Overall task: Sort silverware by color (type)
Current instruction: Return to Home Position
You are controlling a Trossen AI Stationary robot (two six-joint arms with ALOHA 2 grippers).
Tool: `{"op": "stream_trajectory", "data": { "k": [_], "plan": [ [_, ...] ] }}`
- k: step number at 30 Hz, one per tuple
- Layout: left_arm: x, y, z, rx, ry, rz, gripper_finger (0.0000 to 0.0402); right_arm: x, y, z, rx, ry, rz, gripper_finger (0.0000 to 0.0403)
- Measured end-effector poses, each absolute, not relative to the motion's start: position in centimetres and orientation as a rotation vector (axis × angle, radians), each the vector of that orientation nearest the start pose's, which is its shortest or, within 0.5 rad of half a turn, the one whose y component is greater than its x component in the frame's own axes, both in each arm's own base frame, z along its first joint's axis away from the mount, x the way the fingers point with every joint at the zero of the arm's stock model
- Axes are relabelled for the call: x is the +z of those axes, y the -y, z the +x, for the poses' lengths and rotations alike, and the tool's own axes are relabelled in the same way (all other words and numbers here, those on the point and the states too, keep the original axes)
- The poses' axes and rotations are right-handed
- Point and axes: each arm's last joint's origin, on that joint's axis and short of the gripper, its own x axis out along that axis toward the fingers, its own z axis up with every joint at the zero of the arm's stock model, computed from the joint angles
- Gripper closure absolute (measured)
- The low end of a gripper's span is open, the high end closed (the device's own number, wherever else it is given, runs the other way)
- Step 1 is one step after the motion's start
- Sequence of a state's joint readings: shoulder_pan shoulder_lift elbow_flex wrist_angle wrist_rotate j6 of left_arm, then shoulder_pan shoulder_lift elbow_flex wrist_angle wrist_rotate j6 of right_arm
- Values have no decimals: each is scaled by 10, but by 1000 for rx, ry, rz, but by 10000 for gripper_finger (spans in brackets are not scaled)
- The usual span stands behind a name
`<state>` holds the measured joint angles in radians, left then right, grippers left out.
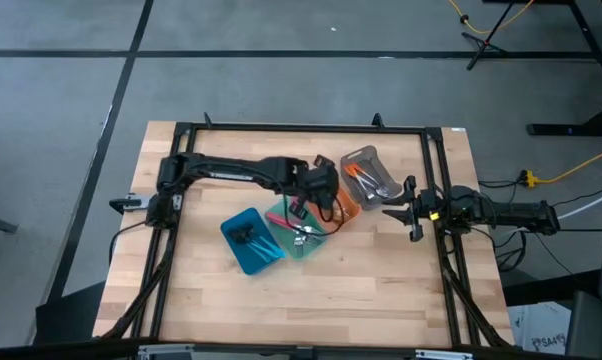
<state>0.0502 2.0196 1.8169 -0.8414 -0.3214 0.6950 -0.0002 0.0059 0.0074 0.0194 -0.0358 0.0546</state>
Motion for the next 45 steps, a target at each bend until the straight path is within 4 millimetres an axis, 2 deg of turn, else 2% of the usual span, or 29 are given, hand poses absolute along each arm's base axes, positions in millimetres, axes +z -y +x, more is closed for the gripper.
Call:
{"op": "stream_trajectory", "data": {
  "k": [4, 10, 13, 16, 21, 25, 28, 36, 45],
  "plan": [
    [307, -34, 407, 11, -1120, 694, 400, 167, -1, 98, 32, 19, 54, 297],
    [352, -48, 350, 77, -1149, 474, 400, 167, -1, 98, 19, 18, 54, 297],
    [364, -51, 319, 96, -1152, 388, 400, 167, 0, 98, 15, 18, 54, 297],
    [363, -50, 286, 134, -1146, 334, 400, 167, 0, 98, 12, 16, 54, 297],
    [339, -41, 228, 215, -1048, 240, 400, 167, 0, 98, 12, 16, 54, 297],
    [305, -34, 190, 236, -909, 135, 399, 167, 0, 98, 12, 16, 54, 297],
    [278, -29, 170, 205, -776, 82, 399, 167, 0, 98, 12, 16, 54, 297],
    [216, -23, 138, 209, -412, 60, 399, 167, 0, 98, 12, 16, 54, 297],
    [170, -18, 119, 159, -204, -86, 399, 167, 0, 98, 12, 16, 54, 297]
  ]
}}
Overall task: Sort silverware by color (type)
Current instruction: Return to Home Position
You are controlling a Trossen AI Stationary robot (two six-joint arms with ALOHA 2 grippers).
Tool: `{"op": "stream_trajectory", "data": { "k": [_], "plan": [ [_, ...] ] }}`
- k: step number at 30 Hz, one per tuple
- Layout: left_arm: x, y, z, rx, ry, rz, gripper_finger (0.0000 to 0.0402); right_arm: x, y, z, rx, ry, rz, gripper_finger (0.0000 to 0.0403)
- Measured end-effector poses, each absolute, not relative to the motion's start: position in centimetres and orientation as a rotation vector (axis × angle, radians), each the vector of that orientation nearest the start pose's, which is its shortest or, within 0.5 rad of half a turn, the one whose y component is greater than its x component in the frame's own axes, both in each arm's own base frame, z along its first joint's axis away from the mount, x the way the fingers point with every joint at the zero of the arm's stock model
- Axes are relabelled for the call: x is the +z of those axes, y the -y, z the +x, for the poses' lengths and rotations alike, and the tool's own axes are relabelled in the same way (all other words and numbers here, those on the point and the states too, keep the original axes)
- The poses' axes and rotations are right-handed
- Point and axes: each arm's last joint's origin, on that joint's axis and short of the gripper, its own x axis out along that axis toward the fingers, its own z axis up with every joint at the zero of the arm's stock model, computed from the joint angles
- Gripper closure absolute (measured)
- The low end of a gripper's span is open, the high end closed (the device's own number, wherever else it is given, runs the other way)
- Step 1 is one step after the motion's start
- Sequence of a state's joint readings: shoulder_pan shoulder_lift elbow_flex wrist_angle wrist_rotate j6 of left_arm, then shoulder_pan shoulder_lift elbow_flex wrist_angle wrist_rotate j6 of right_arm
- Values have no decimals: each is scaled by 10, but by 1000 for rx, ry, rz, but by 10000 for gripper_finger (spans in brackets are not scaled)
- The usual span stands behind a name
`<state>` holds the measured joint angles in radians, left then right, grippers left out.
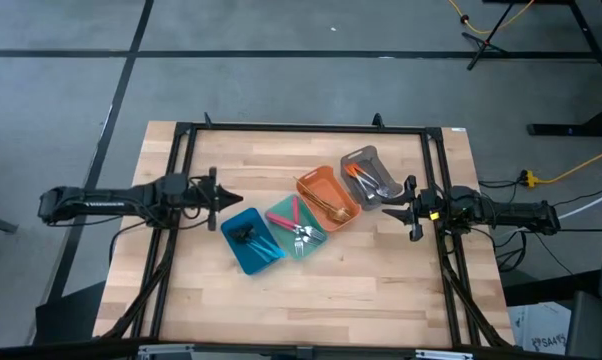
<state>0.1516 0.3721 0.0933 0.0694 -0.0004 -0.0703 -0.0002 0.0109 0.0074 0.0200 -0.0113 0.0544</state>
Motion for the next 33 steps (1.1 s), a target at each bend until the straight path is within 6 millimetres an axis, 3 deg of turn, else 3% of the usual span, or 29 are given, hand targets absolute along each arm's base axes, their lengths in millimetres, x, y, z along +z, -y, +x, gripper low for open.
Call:
{"op": "stream_trajectory", "data": {
  "k": [5, 22, 33],
  "plan": [
    [156, -17, 114, 132, -123, -125, 399, 167, 0, 98, 12, 16, 55, 297],
    [184, -11, 96, 23, 181, 10, 399, 167, 0, 98, 12, 16, 54, 297],
    [183, -12, 95, 60, 179, 32, 399, 167, 0, 98, 11, 16, 54, 297]
  ]
}}
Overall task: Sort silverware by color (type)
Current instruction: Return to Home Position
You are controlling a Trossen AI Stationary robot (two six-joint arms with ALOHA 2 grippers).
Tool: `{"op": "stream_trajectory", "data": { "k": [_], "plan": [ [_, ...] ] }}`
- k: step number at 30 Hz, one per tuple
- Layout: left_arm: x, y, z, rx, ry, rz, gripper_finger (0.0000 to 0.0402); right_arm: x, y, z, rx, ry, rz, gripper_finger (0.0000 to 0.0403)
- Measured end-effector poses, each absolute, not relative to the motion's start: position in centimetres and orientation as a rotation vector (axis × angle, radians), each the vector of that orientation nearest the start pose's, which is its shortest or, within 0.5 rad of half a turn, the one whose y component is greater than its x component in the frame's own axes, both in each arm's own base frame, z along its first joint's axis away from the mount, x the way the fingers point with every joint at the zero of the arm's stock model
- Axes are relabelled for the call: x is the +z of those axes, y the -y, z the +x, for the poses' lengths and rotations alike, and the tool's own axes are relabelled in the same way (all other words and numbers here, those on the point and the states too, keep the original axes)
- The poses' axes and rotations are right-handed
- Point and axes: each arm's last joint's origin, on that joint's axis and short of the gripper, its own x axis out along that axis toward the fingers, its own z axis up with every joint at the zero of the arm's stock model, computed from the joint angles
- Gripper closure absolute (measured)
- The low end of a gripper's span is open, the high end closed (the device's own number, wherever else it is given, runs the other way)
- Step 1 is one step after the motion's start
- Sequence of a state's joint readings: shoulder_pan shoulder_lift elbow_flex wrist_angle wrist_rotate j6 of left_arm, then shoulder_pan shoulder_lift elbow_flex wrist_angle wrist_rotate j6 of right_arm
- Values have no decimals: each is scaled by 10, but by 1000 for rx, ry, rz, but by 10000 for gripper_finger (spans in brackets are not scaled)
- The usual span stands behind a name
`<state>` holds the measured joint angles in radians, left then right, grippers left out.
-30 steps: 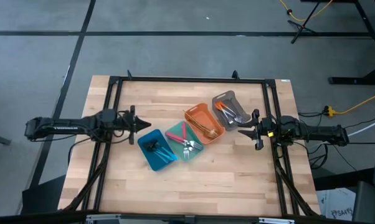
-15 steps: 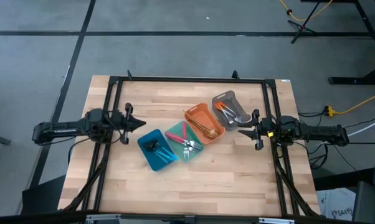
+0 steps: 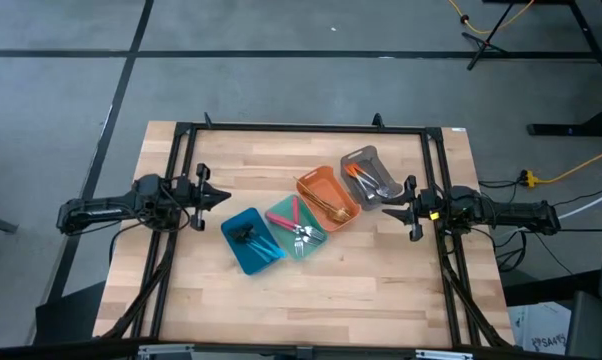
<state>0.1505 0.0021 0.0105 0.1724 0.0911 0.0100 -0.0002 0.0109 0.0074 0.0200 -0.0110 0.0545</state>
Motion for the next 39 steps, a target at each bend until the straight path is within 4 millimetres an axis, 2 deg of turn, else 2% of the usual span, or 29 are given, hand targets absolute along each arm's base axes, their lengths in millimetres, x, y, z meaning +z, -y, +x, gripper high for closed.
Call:
{"op": "stream_trajectory", "data": {
  "k": [13, 39],
  "plan": [
    [169, -12, 96, 60, 32, 9, 399, 167, 0, 98, 12, 16, 55, 297],
    [168, -14, 96, 123, 20, 12, 399, 167, 0, 98, 11, 16, 55, 297]
  ]
}}
